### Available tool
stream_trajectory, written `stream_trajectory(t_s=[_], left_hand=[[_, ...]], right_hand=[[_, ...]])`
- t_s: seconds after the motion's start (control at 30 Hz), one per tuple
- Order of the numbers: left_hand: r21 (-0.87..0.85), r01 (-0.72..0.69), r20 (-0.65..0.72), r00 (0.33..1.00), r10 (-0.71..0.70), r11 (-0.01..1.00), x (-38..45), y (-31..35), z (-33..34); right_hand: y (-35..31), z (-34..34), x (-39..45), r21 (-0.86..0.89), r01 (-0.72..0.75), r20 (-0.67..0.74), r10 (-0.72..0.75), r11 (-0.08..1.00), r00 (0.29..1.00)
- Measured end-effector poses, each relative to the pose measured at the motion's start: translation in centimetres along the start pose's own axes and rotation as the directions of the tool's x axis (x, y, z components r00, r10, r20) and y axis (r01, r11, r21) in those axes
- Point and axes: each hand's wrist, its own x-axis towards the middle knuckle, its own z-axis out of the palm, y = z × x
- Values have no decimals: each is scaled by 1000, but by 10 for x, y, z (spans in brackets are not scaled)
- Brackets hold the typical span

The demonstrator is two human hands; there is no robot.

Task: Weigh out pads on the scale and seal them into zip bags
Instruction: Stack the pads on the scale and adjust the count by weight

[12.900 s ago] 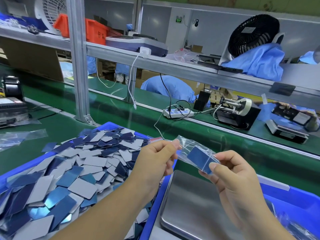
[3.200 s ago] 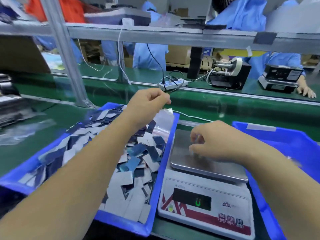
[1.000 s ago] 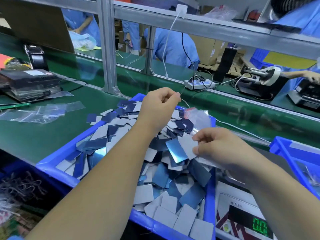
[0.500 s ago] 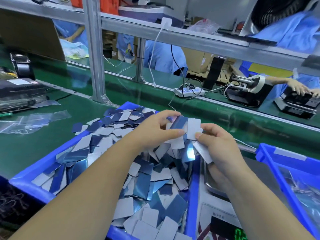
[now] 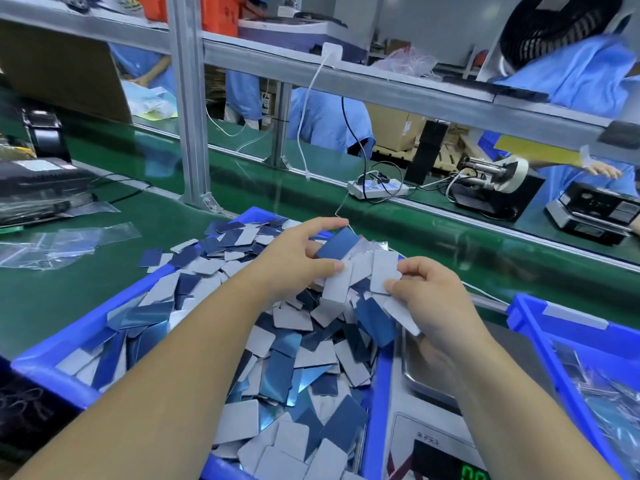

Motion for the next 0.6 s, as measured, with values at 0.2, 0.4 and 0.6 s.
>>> stream_trajectory(t_s=[0.2,0.4,0.6], left_hand=[[-129,4,-170,985,-26,992,0,-1,-11],[253,73,-10,997,-73,965,-5,-2,3],[410,16,-36,999,-2,912,-7,0,17]], right_hand=[[-6,-18,0,55,-67,-17,68,996,998],[-10,-38,1,167,-132,18,131,977,991],[-16,-72,3,133,-135,-53,143,982,988]])
